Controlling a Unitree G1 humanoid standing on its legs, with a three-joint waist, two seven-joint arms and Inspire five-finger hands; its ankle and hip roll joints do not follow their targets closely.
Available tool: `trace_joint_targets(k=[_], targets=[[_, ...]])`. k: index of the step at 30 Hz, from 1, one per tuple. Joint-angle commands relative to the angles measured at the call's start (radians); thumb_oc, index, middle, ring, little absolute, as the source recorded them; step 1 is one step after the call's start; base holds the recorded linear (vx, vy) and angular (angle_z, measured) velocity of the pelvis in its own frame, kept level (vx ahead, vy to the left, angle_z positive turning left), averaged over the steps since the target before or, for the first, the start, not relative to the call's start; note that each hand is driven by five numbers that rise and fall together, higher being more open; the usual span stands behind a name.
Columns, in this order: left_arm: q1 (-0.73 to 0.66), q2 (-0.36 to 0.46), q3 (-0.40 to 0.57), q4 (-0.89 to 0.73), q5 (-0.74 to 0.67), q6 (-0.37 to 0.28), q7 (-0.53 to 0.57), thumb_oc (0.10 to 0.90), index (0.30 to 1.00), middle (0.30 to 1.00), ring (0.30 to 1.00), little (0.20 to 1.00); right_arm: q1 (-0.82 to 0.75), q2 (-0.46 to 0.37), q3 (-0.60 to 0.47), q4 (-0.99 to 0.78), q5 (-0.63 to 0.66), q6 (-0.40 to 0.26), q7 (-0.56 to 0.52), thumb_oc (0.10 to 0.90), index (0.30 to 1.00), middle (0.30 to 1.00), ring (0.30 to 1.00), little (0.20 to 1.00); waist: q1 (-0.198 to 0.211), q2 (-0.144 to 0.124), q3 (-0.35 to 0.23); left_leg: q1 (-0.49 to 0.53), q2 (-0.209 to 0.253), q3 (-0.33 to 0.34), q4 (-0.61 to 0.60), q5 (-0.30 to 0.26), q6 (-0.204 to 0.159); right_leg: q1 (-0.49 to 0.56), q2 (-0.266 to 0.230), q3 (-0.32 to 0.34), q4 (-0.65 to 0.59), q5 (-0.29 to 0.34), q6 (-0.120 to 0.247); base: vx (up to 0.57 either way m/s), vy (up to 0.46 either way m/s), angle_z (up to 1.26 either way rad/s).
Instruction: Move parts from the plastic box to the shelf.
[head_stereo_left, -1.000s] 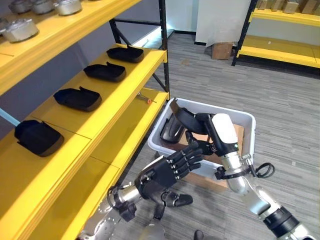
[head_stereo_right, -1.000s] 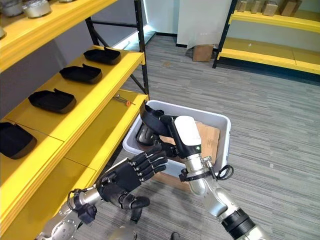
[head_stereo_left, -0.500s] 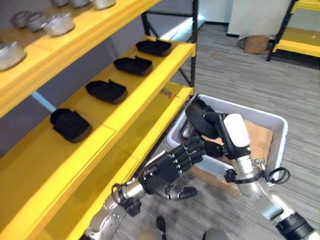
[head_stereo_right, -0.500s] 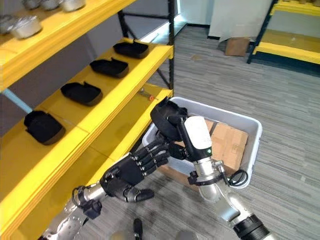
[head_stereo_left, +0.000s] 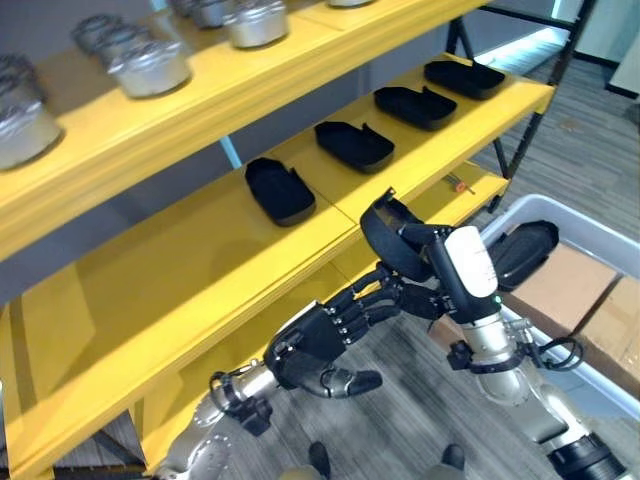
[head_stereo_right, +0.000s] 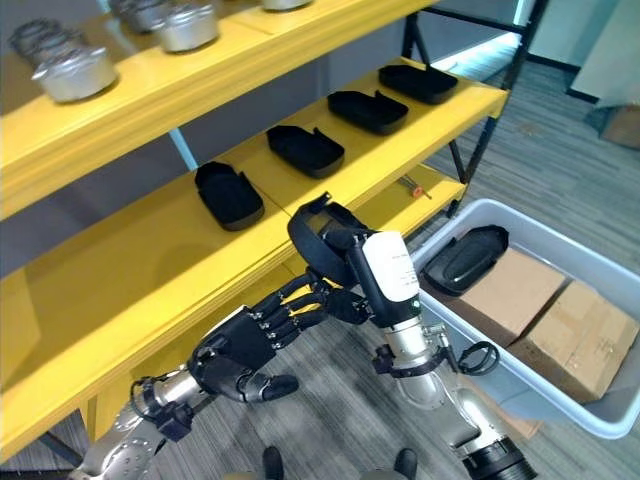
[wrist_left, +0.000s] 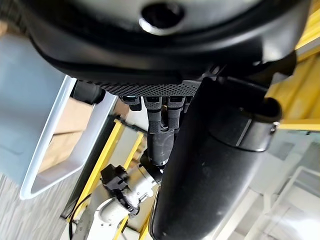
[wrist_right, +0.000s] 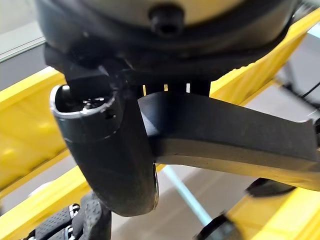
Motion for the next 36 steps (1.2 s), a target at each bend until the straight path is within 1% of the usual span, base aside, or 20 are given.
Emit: trace_joint_targets(k=[1,3,7,9,11,12,13,14,16,18,19,20,21,25,29,31,33,34,35,36], targets=[[-0.037,-0.046,0.029,-0.095,-0.028,-0.072,-0.063,0.9,1.0,1.0,1.0,1.0,-0.115,-0.038,-0.028,-0.203,0.013,-0.081,-0.048,0.4,0.3,0.3,0.3,0.3,-0.014,0.028,-0.1,0.014,0.069,0.003,-0.015,-0.009,0.005,0.04,0.08,-0.047,0.038,-0.087,0.006,-0.08,0.253,0.39],[-0.031,-0.036,0.031,-0.098,-0.036,-0.077,-0.063,0.9,1.0,1.0,1.0,1.0,-0.12,-0.039,-0.021,-0.21,-0.002,-0.092,-0.055,0.4,0.3,0.3,0.3,0.3,0.0,0.021,-0.097,0.014,0.056,0.006,-0.016,-0.018,0.014,0.049,0.064,-0.066,0.027,-0.074,0.015,-0.06,0.185,0.31],[-0.048,-0.023,0.027,-0.09,-0.048,-0.073,-0.086,0.9,1.0,1.0,1.0,1.0,-0.148,-0.043,-0.014,-0.244,-0.107,-0.076,-0.137,0.4,0.3,0.3,0.3,0.3,0.031,0.009,-0.096,-0.002,0.022,0.012,-0.015,-0.035,0.039,0.05,0.028,-0.103,0.028,-0.047,0.029,-0.07,0.193,0.18],[-0.054,-0.02,0.019,-0.092,-0.088,-0.083,-0.084,0.9,1.0,1.0,1.0,1.0,-0.177,-0.035,-0.006,-0.243,-0.146,-0.074,-0.189,0.4,0.3,0.3,0.3,0.3,0.049,0.004,-0.094,0.006,0.002,0.004,-0.018,-0.058,0.049,0.056,0.01,-0.105,0.057,-0.05,0.041,0.01,0.195,0.26],[-0.071,-0.026,0.02,-0.086,-0.1,-0.084,-0.099,0.9,1.0,1.0,1.0,1.0,-0.191,-0.02,-0.001,-0.266,-0.157,-0.076,-0.191,0.4,0.3,0.3,0.3,0.3,0.057,-0.001,-0.097,0.001,-0.018,-0.006,-0.019,-0.067,0.068,0.054,0.015,-0.096,0.101,-0.058,0.039,-0.01,0.123,0.28],[-0.085,-0.03,0.012,-0.088,-0.089,-0.077,-0.102,0.9,1.0,1.0,1.0,1.0,-0.199,-0.011,0.002,-0.278,-0.156,-0.079,-0.18,0.4,0.3,0.3,0.3,0.3,0.052,-0.004,-0.095,-0.015,-0.028,-0.02,-0.018,-0.058,0.089,0.03,0.047,-0.071,0.141,-0.07,0.02,-0.01,0.055,0.43],[-0.1,-0.035,0.0,-0.09,-0.079,-0.058,-0.108,0.9,1.0,1.0,1.0,1.0,-0.207,-0.003,0.014,-0.277,-0.164,-0.081,-0.176,0.4,0.3,0.3,0.3,0.3,0.043,-0.006,-0.095,-0.02,-0.033,-0.048,-0.02,-0.06,0.097,0.013,0.107,-0.026,0.165,-0.122,0.004,-0.01,0.032,0.58],[-0.106,-0.035,-0.004,-0.092,-0.073,-0.05,-0.107,0.9,1.0,1.0,1.0,1.0,-0.211,-0.003,0.017,-0.279,-0.163,-0.087,-0.168,0.4,0.3,0.3,0.3,0.3,0.04,-0.007,-0.095,-0.021,-0.035,-0.059,-0.02,-0.061,0.099,0.009,0.132,-0.01,0.168,-0.143,-0.003,0.05,-0.013,0.58],[-0.12,-0.039,-0.019,-0.103,-0.057,-0.032,-0.093,0.9,1.0,1.0,1.0,1.0,-0.216,-0.016,0.029,-0.296,-0.141,-0.114,-0.13,0.4,0.3,0.3,0.3,0.3,0.026,-0.011,-0.092,-0.027,-0.043,-0.095,-0.018,-0.062,0.097,0.002,0.212,0.039,0.156,-0.193,-0.038,0.06,-0.025,0.67],[-0.138,-0.056,-0.038,-0.102,-0.044,-0.024,-0.071,0.9,1.0,1.0,1.0,1.0,-0.228,-0.025,0.056,-0.309,-0.117,-0.129,-0.074,0.4,0.3,0.3,0.3,0.3,0.003,-0.023,-0.089,-0.041,-0.067,-0.137,-0.001,-0.063,0.089,-0.001,0.287,0.124,0.082,-0.172,-0.066,0.09,-0.037,0.55],[-0.159,-0.066,-0.051,-0.102,-0.042,-0.013,-0.052,0.9,1.0,1.0,1.0,1.0,-0.243,-0.027,0.076,-0.306,-0.133,-0.142,-0.056,0.4,0.3,0.3,0.3,0.3,-0.018,-0.025,-0.084,-0.046,-0.081,-0.168,0.017,-0.069,0.092,-0.01,0.314,0.208,0.05,-0.147,-0.075,0.09,-0.021,0.61],[-0.171,-0.072,-0.059,-0.097,-0.042,-0.011,-0.052,0.9,1.0,1.0,1.0,1.0,-0.251,-0.032,0.082,-0.305,-0.138,-0.144,-0.049,0.4,0.3,0.3,0.3,0.3,-0.029,-0.024,-0.083,-0.049,-0.086,-0.182,0.022,-0.07,0.094,-0.014,0.328,0.245,0.044,-0.141,-0.079,0.04,-0.014,0.92],[-0.196,-0.077,-0.074,-0.084,-0.041,-0.012,-0.05,0.9,1.0,1.0,1.0,1.0,-0.265,-0.048,0.076,-0.295,-0.138,-0.189,-0.032,0.4,0.3,0.3,0.3,0.3,-0.05,-0.021,-0.083,-0.057,-0.096,-0.205,0.022,-0.071,0.093,-0.019,0.35,0.301,0.026,-0.13,-0.089,-0.01,-0.025,0.93],[-0.163,-0.075,-0.07,-0.079,-0.026,-0.014,-0.047,0.9,1.0,1.0,1.0,1.0,-0.265,-0.112,0.07,-0.289,-0.09,-0.336,0.011,0.4,0.3,0.3,0.3,0.3,-0.054,-0.022,-0.095,-0.066,-0.11,-0.216,0.054,-0.084,0.083,0.001,0.344,0.304,-0.013,-0.114,-0.089,0.07,-0.073,0.33],[-0.145,-0.071,-0.059,-0.07,-0.034,-0.012,-0.049,0.9,1.0,1.0,1.0,1.0,-0.276,-0.115,0.095,-0.297,-0.052,-0.345,0.039,0.4,0.3,0.3,0.3,0.3,-0.052,-0.022,-0.101,-0.065,-0.119,-0.205,0.095,-0.112,0.085,0.012,0.339,0.297,-0.02,-0.116,-0.092,0.08,-0.062,0.16],[-0.125,-0.061,-0.057,-0.077,-0.034,-0.011,-0.063,0.9,1.0,1.0,1.0,1.0,-0.277,-0.108,0.112,-0.298,-0.034,-0.343,0.054,0.4,0.3,0.3,0.3,0.3,-0.047,-0.022,-0.095,-0.089,-0.136,-0.182,0.189,-0.153,0.089,0.016,0.328,0.285,-0.014,-0.119,-0.096,0.05,-0.051,0.11],[-0.126,-0.067,-0.068,-0.084,-0.065,0.018,-0.084,0.9,1.0,1.0,1.0,1.0,-0.285,-0.094,0.119,-0.285,-0.069,-0.312,0.048,0.4,0.3,0.3,0.3,0.3,-0.054,-0.026,-0.083,-0.107,-0.103,-0.101,0.255,-0.17,0.081,0.017,0.309,0.25,-0.004,-0.122,-0.1,-0.04,-0.013,0.2],[-0.135,-0.081,-0.075,-0.077,-0.072,0.039,-0.093,0.9,1.0,1.0,1.0,1.0,-0.294,-0.08,0.119,-0.27,-0.093,-0.291,0.048,0.4,0.3,0.3,0.3,0.3,-0.065,-0.028,-0.076,-0.112,-0.062,-0.044,0.285,-0.171,0.069,0.013,0.296,0.218,0.006,-0.123,-0.103,-0.05,0.048,0.66],[-0.139,-0.095,-0.077,-0.058,-0.07,0.043,-0.099,0.9,1.0,1.0,1.0,1.0,-0.299,-0.071,0.116,-0.254,-0.108,-0.3,0.053,0.4,0.3,0.3,0.3,0.3,-0.076,-0.026,-0.073,-0.109,-0.031,-0.024,0.295,-0.162,0.059,0.007,0.289,0.199,0.02,-0.126,-0.105,0.02,0.184,1.18],[-0.123,-0.105,-0.069,-0.034,-0.078,0.038,-0.106,0.9,1.0,1.0,1.0,1.0,-0.298,-0.074,0.109,-0.245,-0.117,-0.344,0.071,0.4,0.3,0.3,0.3,0.3,-0.08,-0.017,-0.07,-0.094,-0.01,-0.062,0.266,-0.132,0.049,0.006,0.29,0.213,0.03,-0.132,-0.11,0.09,0.248,1.0]])
